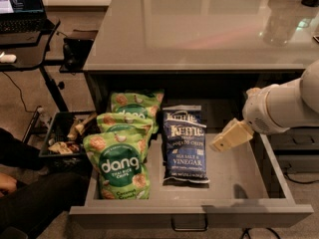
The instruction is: Pick blue chip bag from top drawer and place on counter
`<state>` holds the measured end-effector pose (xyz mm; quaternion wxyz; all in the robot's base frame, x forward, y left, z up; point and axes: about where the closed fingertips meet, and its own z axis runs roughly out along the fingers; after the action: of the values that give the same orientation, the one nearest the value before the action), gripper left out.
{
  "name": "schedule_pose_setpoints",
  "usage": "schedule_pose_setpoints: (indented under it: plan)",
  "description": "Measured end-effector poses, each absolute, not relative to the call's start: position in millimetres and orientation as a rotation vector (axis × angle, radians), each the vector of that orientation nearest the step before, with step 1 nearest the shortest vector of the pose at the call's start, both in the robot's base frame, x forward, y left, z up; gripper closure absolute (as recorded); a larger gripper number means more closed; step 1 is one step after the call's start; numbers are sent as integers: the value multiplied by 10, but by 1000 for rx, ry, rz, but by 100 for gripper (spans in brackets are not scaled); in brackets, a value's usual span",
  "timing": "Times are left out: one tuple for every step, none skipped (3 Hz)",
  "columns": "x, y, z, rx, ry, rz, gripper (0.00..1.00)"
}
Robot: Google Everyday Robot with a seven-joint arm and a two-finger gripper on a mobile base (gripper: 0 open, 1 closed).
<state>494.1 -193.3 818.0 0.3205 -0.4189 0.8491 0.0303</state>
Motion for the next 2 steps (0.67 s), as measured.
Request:
schedule_pose_setpoints:
  plan:
    - [4952,-1932,8193,-1097,2227,76,0]
    - [4962,-1874,7995,-1096,2237,89,0]
